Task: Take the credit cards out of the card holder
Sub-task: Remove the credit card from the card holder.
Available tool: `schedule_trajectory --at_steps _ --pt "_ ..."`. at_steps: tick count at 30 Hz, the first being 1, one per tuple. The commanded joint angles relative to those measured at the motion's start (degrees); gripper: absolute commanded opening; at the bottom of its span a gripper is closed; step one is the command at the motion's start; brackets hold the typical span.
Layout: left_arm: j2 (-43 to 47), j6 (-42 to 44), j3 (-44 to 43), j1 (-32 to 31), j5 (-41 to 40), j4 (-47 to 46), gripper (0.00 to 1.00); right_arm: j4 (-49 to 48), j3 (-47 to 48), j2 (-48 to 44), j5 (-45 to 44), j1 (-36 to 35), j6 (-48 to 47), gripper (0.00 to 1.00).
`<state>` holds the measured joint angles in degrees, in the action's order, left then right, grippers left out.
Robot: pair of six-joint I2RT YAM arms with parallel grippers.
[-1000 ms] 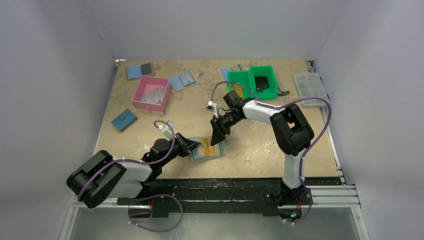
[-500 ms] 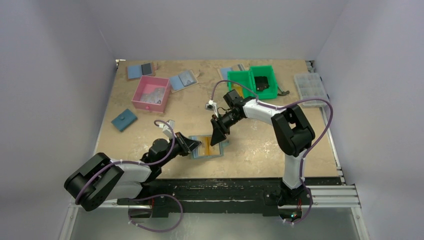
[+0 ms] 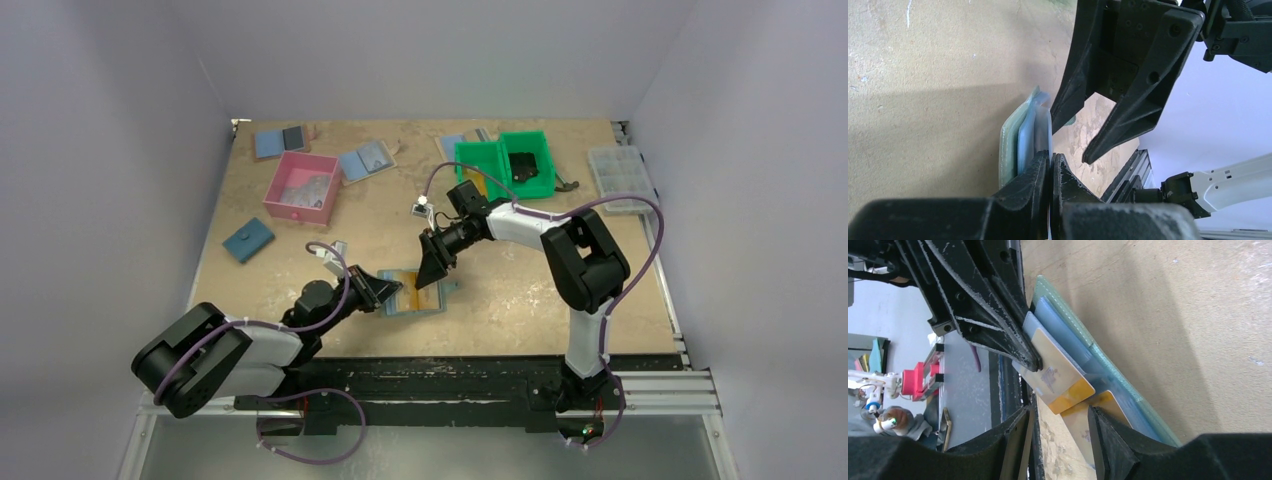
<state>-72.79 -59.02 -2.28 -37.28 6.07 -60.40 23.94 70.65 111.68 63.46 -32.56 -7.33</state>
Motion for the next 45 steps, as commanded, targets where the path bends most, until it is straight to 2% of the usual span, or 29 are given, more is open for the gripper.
schedule_trajectory --at_steps 1,13,19,21,24,27,30,32,40,45 --pt "0.46 -0.47 0.33 -0.13 1.0 -7.18 0.0 -4.35 -0.53 -0.36 -1.7 0.26 4.08 0.53" --pt "-2.97 -2.97 0.88 -0.2 2.62 -15.91 0.0 -11.55 -2.98 0.19 6.01 0.18 12.94 0.54" --pt "-4.57 -3.74 1.13 -0.21 2.73 -18.36 0.0 -15.15 -3.95 0.34 8.76 0.18 16.52 0.51" --pt "-4.87 -3.86 1.12 -0.25 2.59 -18.51 0.0 -15.49 -4.03 0.43 8.71 0.22 17.06 0.45" --pt "-4.79 -4.25 1.59 -0.23 1.85 -18.47 0.0 -15.07 -3.9 0.54 7.62 0.29 17.03 0.27" --pt "-4.35 -4.7 2.02 -0.11 0.71 -17.34 0.0 -13.16 -3.31 0.72 6.08 0.3 15.4 0.19" --pt "-4.2 -5.28 2.2 0.18 0.35 -16.15 0.0 -12.44 -3.08 0.95 5.55 0.47 14.88 0.05" --pt "-4.2 -5.83 2.2 0.36 0.1 -15.91 0.05 -11.97 -2.85 1.08 5.66 0.56 14.35 0.0" --pt "-2.41 -6.17 3.42 1.41 1.2 -13.66 0.31 -10.54 -2.54 1.26 5.82 1.24 11.99 0.0" --pt "-0.32 -5.19 3.04 1.49 1.77 -10.95 0.4 -8.88 -2.18 1.52 5.44 1.75 10.04 0.0"
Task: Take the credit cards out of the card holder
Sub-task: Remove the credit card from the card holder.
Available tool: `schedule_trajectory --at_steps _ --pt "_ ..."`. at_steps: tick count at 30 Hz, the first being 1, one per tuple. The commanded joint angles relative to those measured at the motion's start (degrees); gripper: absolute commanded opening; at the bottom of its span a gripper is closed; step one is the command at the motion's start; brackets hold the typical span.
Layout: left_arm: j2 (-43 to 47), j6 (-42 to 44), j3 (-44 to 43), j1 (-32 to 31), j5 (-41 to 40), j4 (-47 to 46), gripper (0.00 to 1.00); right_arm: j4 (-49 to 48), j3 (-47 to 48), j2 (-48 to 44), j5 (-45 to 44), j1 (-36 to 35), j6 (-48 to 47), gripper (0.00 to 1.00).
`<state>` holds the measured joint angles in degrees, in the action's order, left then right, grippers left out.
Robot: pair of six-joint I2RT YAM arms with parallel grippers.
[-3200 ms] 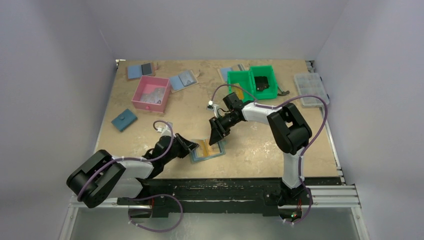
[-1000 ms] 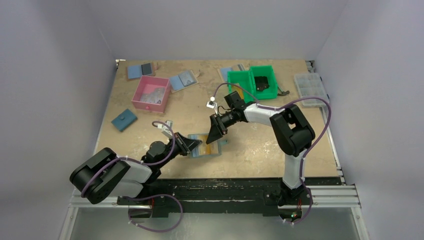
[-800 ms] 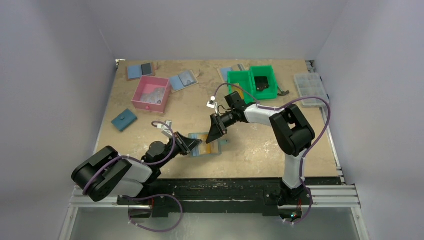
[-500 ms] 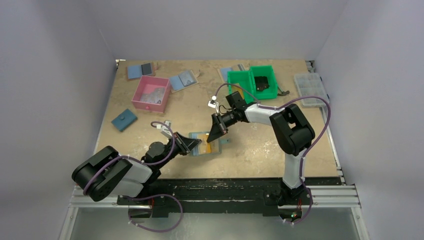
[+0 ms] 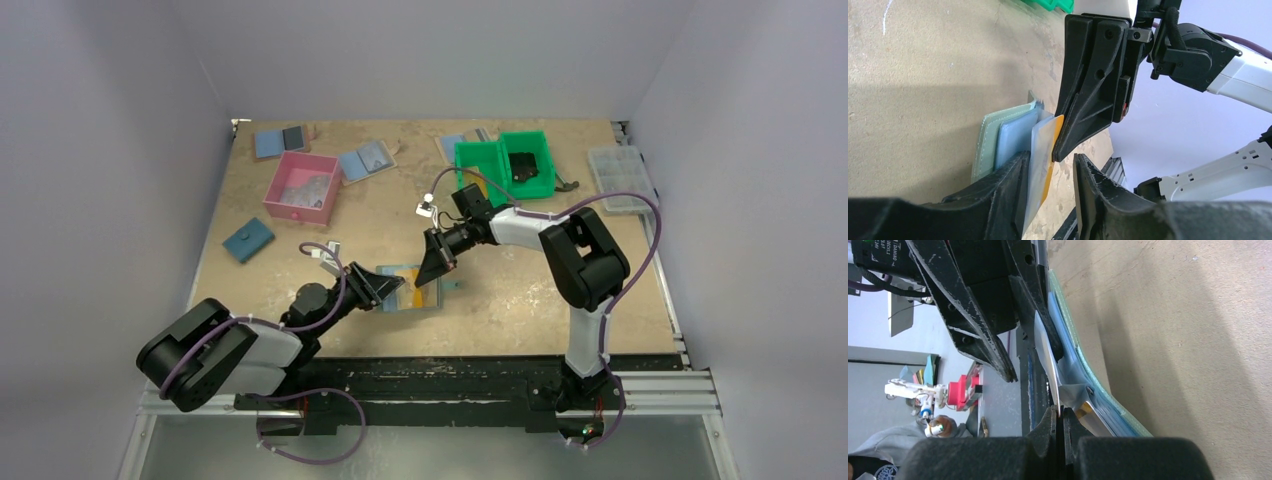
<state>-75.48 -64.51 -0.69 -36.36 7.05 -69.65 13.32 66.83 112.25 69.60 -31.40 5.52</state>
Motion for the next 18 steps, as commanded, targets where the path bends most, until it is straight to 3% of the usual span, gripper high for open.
schedule_trajectory --at_steps 1,18 --pt "2.7 0.37 1.45 0.64 0.84 -1.14 0.41 1.85 1.71 0.96 -0.77 0.6 -2.99 0.0" --pt "4.44 0.22 1.97 0.63 0.87 0.57 0.52 4.48 2.43 0.97 -0.37 0.56 -7.48 0.0"
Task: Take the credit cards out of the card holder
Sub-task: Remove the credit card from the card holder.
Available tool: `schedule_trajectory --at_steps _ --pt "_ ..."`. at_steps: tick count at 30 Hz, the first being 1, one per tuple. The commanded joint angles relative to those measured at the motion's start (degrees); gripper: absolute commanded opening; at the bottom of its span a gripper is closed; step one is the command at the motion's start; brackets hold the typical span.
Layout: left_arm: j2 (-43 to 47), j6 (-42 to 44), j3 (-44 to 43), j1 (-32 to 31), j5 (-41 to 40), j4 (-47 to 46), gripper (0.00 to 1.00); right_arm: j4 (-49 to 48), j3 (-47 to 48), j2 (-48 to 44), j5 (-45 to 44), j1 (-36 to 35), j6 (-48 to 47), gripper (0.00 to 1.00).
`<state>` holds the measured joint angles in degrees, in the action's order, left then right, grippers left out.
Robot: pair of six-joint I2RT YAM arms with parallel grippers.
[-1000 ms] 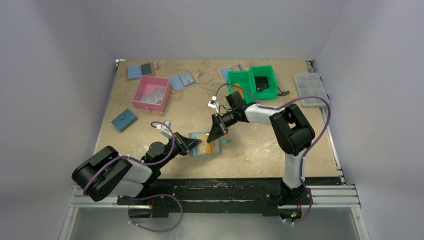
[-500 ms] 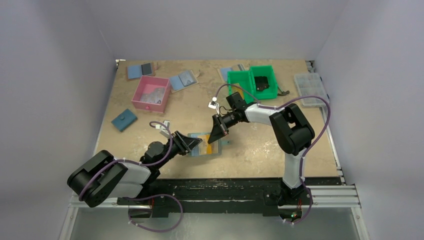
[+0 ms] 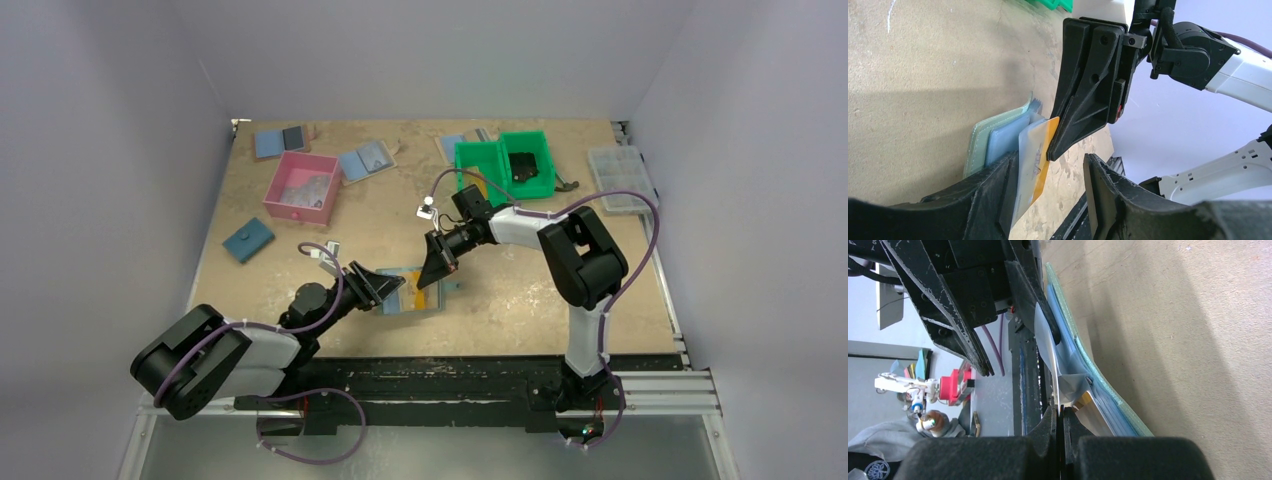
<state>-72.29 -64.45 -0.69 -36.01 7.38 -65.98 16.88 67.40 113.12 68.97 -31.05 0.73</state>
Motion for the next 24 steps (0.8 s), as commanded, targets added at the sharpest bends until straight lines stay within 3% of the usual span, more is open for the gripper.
schedule_trajectory --at_steps 1,24 --pt "1.25 0.12 1.96 0.25 0.47 -3.03 0.52 0.96 1.94 0.11 0.29 0.2 -2.79 0.0" --pt "0.6 -1.31 2.78 0.52 0.78 -4.56 0.53 1.74 2.13 0.26 0.46 0.29 -3.7 0.0"
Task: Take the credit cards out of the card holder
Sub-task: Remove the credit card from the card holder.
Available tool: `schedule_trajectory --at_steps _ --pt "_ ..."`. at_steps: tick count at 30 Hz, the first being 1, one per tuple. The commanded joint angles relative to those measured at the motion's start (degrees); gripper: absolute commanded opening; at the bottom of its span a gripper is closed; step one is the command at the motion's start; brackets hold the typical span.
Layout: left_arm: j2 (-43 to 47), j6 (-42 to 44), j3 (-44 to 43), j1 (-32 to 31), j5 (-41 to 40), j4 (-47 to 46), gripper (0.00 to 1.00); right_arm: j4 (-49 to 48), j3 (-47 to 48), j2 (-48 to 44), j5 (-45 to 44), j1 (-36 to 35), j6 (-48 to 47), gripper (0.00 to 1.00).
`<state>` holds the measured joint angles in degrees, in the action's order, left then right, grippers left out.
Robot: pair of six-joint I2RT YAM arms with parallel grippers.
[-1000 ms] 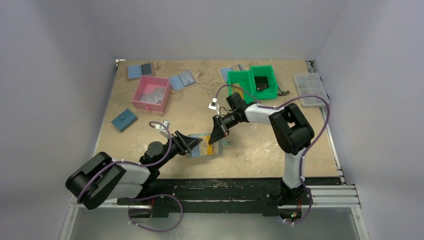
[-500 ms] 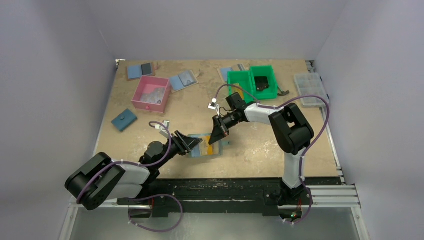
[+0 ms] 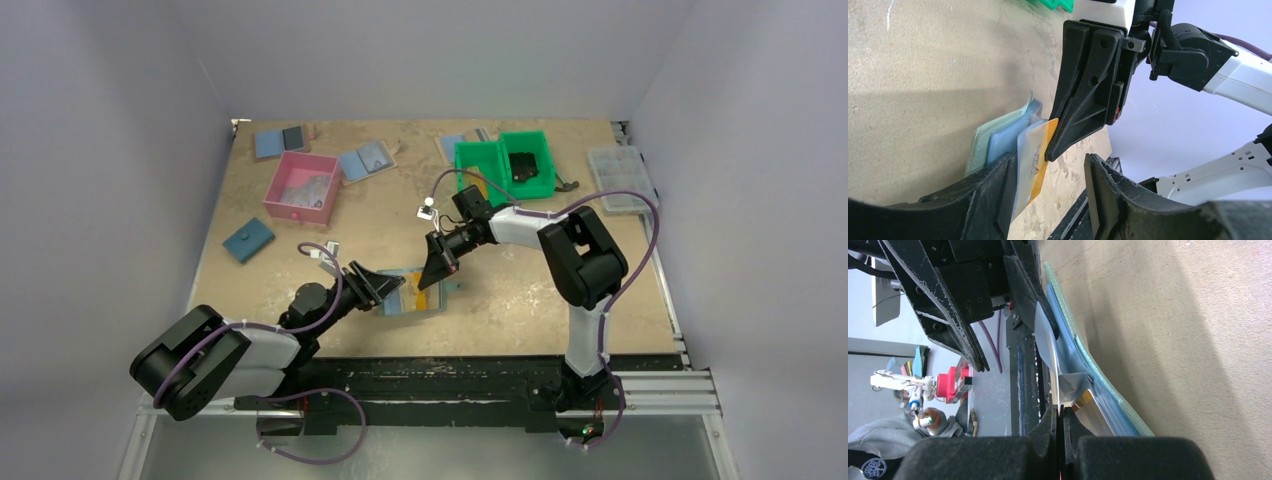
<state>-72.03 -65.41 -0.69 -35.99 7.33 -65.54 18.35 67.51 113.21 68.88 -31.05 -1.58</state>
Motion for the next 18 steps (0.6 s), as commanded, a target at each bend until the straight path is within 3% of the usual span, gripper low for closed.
schedule_trajectory --at_steps 1,13,18 --pt "0.31 -0.34 2.75 0.5 0.9 -5.08 0.52 0.32 2.02 0.17 0.63 0.29 -1.4 0.0" --pt "-2.62 -0.58 2.88 0.48 1.71 -8.13 0.36 0.53 2.17 0.58 0.47 0.32 -1.58 0.0" --pt "-3.72 -0.86 3.03 0.57 1.19 -8.18 0.1 1.11 2.4 0.69 -1.03 0.5 -1.93 0.0"
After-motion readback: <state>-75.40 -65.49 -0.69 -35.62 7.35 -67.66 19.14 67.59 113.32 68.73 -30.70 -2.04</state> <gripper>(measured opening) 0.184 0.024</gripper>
